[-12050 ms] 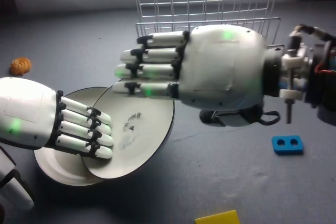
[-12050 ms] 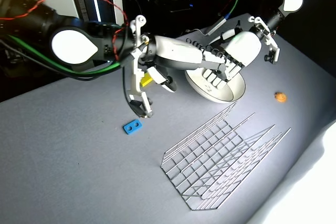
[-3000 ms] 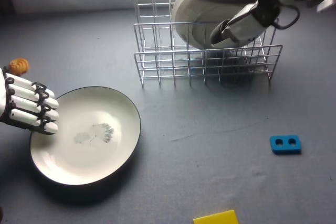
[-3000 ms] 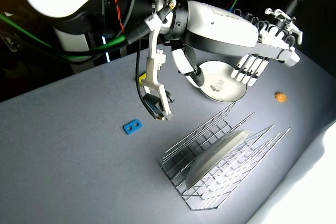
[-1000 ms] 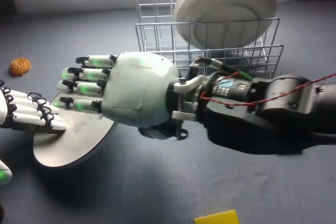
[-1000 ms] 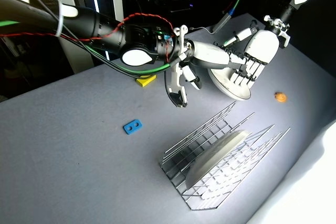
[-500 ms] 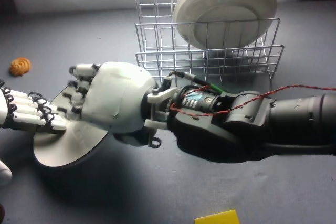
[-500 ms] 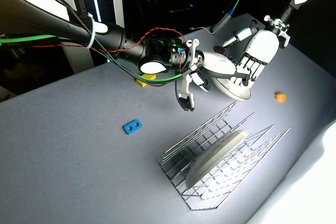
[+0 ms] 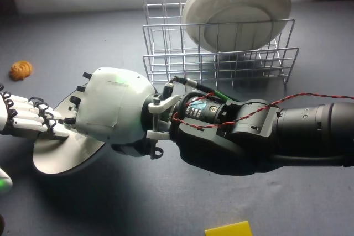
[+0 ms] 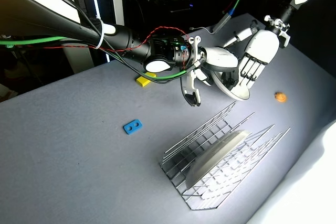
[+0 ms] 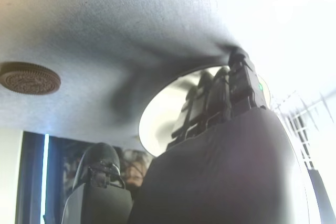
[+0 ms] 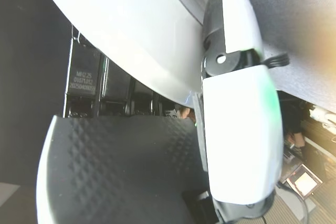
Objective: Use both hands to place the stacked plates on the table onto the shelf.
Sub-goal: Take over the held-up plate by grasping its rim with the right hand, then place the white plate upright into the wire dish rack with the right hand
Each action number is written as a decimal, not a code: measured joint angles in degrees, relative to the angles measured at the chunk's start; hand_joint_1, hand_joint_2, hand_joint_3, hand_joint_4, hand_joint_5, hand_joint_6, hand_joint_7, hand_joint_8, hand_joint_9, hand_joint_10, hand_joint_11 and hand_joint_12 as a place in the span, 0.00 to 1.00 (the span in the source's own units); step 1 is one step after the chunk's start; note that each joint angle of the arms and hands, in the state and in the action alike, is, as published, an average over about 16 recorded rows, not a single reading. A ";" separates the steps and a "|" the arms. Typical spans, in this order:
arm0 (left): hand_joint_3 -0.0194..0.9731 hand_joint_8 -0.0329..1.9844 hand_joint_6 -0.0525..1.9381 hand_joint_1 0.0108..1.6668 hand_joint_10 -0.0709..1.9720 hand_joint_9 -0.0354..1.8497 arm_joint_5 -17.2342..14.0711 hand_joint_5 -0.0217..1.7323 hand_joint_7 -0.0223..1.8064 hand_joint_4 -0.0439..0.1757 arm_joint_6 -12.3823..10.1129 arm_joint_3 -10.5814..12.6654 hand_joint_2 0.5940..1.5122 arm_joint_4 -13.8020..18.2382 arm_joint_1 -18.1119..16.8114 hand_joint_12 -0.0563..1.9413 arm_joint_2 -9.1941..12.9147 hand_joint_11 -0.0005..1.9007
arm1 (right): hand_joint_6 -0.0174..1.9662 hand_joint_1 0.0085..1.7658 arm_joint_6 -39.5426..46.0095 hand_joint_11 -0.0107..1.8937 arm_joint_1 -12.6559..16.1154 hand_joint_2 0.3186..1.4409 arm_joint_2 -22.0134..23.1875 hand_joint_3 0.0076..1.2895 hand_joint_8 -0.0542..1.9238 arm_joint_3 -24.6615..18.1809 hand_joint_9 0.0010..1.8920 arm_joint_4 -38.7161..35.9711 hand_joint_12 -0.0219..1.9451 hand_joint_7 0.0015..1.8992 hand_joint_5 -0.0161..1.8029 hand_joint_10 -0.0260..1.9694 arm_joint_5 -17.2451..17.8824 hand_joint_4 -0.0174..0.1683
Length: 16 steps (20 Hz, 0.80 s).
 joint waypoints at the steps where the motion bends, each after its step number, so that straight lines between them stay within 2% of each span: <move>1: 0.04 0.01 0.01 0.00 0.00 0.00 0.00 0.01 0.01 0.16 -0.04 0.05 0.57 0.26 -0.48 0.02 -0.01 0.01 | 0.46 0.65 -0.02 0.54 0.01 0.63 -0.01 0.01 0.45 0.00 0.62 -0.02 0.47 0.45 0.40 0.03 0.14 0.04; 6: 0.04 0.01 0.01 0.00 0.00 0.01 0.18 0.01 0.01 0.18 0.05 0.17 0.57 1.55 -3.78 0.02 0.11 0.01 | 0.51 0.65 -0.02 0.57 0.04 0.62 0.14 0.01 0.52 -0.12 0.65 0.13 0.47 0.46 0.40 0.02 0.59 0.04; 12: 0.04 0.01 0.02 0.00 0.00 0.02 0.60 0.02 0.02 0.19 1.21 -0.30 0.56 2.04 -10.13 0.03 1.30 0.01 | 0.52 0.65 -0.01 0.57 0.22 0.62 0.74 0.01 0.53 -1.26 0.69 0.56 0.48 0.48 0.40 0.02 1.04 0.04; 16: 0.04 0.01 0.03 0.00 0.00 0.03 0.86 0.02 0.02 0.20 2.69 -1.43 0.56 1.59 -14.68 0.03 2.72 0.01 | 0.53 0.65 0.01 0.57 0.64 0.62 1.80 0.01 0.53 -3.31 0.71 0.89 0.48 0.50 0.41 0.03 1.22 0.05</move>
